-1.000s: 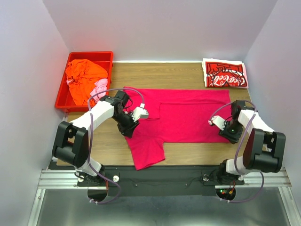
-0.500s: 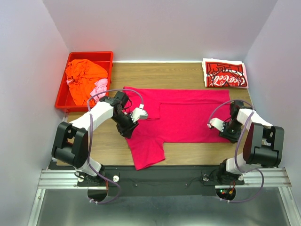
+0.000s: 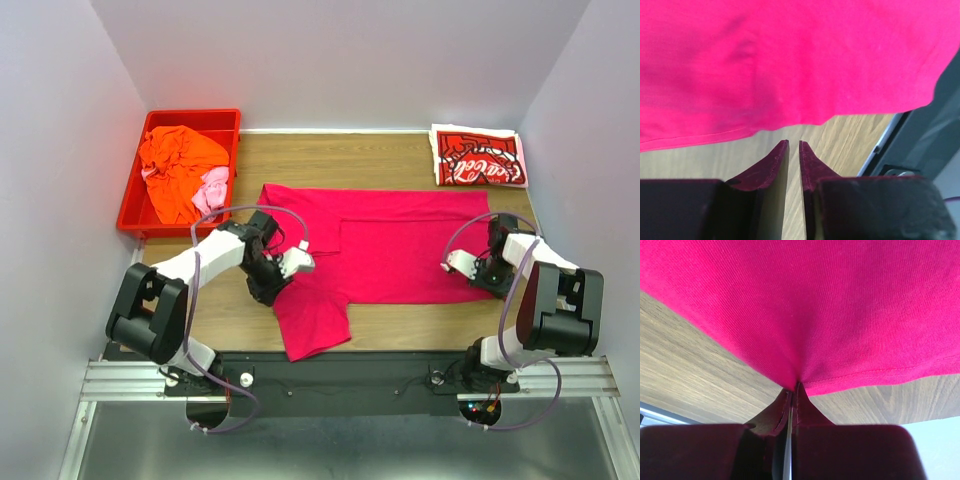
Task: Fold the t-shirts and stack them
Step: Fold the tshirt
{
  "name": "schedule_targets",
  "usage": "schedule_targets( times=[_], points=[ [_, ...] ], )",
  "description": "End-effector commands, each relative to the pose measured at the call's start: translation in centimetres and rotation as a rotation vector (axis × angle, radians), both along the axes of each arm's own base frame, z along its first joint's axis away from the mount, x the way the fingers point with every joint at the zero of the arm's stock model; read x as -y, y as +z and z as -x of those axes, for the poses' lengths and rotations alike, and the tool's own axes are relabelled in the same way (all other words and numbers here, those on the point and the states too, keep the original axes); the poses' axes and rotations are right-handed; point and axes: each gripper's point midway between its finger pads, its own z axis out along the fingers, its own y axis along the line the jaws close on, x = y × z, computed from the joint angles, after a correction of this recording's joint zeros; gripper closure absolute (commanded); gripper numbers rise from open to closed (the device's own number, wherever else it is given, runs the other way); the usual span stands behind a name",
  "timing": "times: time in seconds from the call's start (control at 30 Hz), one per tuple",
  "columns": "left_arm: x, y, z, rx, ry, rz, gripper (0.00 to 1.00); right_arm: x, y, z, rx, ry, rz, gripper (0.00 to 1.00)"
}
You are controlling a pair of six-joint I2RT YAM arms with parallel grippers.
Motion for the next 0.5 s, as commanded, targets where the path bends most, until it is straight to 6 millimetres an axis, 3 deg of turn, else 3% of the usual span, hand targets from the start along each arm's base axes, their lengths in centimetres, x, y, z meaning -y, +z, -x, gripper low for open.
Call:
schedule_targets(
  times=[0.0,0.27,0.47],
  points=[
    [-0.3,-1.0,0.8,0.076,-0.091,-0.042,0.75,0.0,0.2,-0.3,0.033,-0.022,0.002,0.99],
    [1.8,-1.5,2.0,0.117,-0.15,-0.031,0.71,0.3,0.5,-0.1,0.026,-0.058,0.021,0.99],
    [3.0,-1.3,1.5,0.151,-0.16,-0.029,0.71,0.3,0.5,0.2,0.012,-0.072,0.019,0.99]
  ],
)
